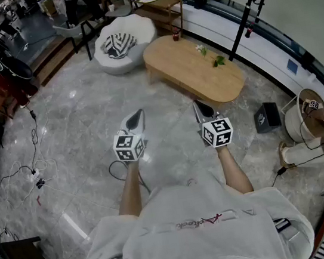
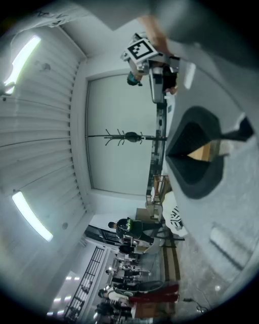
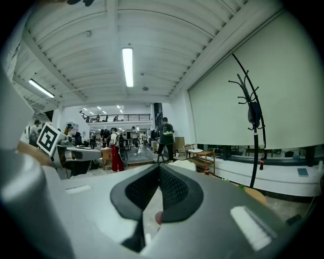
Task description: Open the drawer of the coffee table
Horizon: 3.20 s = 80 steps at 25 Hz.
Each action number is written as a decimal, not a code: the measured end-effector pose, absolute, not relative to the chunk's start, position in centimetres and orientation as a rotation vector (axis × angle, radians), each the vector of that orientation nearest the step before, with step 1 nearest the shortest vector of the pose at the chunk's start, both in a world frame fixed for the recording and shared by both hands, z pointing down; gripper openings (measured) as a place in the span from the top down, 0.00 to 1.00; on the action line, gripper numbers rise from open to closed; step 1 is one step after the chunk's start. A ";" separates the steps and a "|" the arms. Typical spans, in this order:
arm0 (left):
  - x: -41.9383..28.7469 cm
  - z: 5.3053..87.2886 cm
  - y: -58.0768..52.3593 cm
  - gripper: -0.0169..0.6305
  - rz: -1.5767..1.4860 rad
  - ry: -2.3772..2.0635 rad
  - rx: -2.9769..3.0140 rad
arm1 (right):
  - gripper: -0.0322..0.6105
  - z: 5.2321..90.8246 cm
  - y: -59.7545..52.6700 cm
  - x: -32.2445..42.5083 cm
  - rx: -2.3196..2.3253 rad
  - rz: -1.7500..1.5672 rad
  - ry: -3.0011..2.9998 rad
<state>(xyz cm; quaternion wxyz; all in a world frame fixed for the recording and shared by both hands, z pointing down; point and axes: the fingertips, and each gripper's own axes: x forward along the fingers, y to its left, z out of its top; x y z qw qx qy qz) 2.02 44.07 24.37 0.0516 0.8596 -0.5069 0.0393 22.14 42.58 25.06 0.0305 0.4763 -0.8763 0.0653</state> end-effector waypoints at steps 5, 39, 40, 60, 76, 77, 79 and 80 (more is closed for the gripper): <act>1.8 23.9 43.8 0.98 0.120 -1.545 2.620 | 0.94 25.1 42.4 21.9 1.471 0.214 -2.703; 11.3 25.0 43.7 0.98 0.201 -1.562 2.598 | 0.94 27.5 42.7 29.9 1.363 0.261 -2.726; 11.6 25.0 43.6 0.98 0.204 -1.564 2.599 | 0.94 27.6 42.6 30.0 1.363 0.264 -2.728; 10.2 27.0 34.8 0.98 0.168 -1.499 2.613 | 0.94 30.2 35.7 27.4 1.376 0.297 -2.678; 0.4 24.6 17.0 0.98 0.074 -1.406 2.677 | 0.94 28.0 19.5 17.0 1.434 0.241 -2.591; -0.3 24.5 16.1 0.98 0.070 -1.405 2.680 | 0.94 27.8 18.6 16.2 1.437 0.235 -2.590; -2.0 24.3 14.7 0.98 0.065 -1.402 2.685 | 0.94 27.6 17.0 14.7 1.445 0.230 -2.589; -2.7 24.4 14.0 0.98 0.063 -1.400 2.687 | 0.94 27.5 16.2 14.0 1.448 0.227 -2.587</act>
